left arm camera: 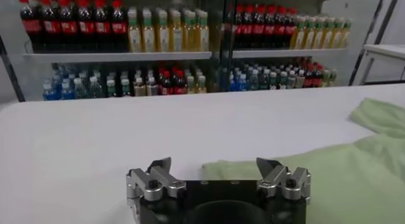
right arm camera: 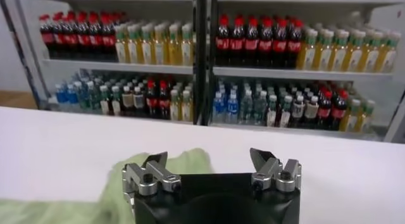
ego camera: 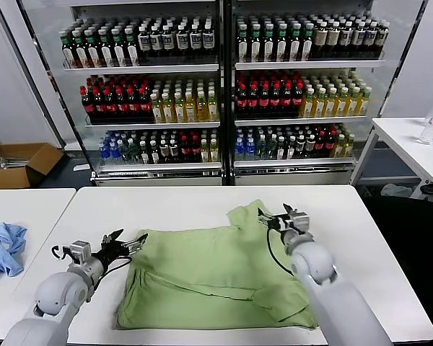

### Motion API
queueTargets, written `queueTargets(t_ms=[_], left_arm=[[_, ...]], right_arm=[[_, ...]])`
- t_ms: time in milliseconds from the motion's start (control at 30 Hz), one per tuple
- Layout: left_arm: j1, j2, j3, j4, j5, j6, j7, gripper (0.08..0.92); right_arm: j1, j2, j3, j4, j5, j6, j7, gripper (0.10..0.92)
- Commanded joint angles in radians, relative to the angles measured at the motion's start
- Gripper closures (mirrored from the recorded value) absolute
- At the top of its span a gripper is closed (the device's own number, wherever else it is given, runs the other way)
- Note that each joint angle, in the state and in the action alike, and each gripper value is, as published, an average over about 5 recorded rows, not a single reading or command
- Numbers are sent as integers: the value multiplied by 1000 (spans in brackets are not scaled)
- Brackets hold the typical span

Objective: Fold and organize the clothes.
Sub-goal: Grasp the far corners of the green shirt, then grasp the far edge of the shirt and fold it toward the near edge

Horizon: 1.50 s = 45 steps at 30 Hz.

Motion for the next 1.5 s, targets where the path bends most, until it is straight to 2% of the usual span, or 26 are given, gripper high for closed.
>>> queueTargets(t_ms=[33,367,433,1033,1133,1267,1500], left_arm=[[-99,1,65,115,20,-8,7,177],[-104,-1,71,133,13,-4,29,179],[-102,0,71,132,12,-5,33,207],[-77,7,76,113,10,-12,71,718],[-74,7,69,107,-28,-25,79,805],[-38,21,41,58,-108,-52,83,896],[149,91,-61,-137,-179,-65,87,916]], right_arm=[[170,105,-45,-289,-71,33,-11,203],[207,190,-18,-430,-117,59,-19,209],[206,189,-17,-437,-115,49,-21,229],[181,168,-17,-395,-65,69,-41,726],[143,146,-16,-309,-55,86,-34,812],[56,72,-20,-80,31,60,-7,904],[-180,-108,47,385,190,-22,48,919]])
